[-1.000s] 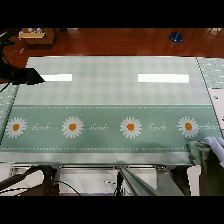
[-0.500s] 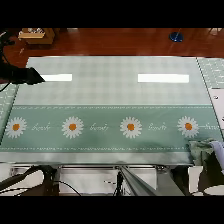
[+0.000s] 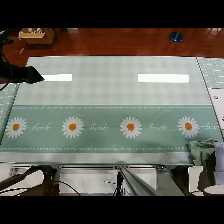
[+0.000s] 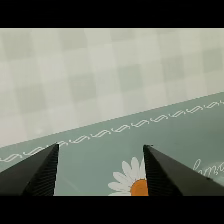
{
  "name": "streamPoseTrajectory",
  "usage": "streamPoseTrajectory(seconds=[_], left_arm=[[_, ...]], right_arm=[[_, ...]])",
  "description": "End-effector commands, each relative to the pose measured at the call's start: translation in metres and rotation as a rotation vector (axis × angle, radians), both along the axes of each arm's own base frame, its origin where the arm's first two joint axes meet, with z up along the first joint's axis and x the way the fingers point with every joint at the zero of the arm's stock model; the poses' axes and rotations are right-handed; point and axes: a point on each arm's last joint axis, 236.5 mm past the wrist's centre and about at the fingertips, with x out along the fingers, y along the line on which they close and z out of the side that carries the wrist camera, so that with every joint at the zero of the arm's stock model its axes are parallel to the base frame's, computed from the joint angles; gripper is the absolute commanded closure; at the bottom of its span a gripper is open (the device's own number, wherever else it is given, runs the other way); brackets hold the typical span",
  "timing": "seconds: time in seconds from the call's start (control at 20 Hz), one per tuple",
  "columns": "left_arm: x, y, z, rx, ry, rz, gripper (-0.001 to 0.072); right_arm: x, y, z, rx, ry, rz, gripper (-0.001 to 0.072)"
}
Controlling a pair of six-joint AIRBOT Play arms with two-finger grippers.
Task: Fold the shirts.
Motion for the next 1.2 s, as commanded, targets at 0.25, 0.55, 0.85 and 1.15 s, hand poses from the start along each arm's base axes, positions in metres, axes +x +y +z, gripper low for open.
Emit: streamPoseTrajectory(seconds=[0.25,0.55,0.85,1.15], left_arm=[[0.001,0.002,0.0,0.006,-0.006,0.003,0.0099],[0.023,-0.02,0.0,0.054,-0.09,-0.071,0.0213],[0.023,-0.116,-0.021,0.241,-0.11,-0.275,0.0084],[0.026,-0.134,-0.061,0.339,-0.026,-0.186,0.002]], right_arm=[[0.141,-0.114,0.013,-0.297,-0.387,0.409,0.0131],[0.534,0.02,0.035,0.112,-1.167,1.04,0.0186],[0.565,0.214,-0.051,0.428,-0.746,1.717,0.0185],[0.549,0.238,-0.054,0.443,-0.724,1.599,0.0186]])
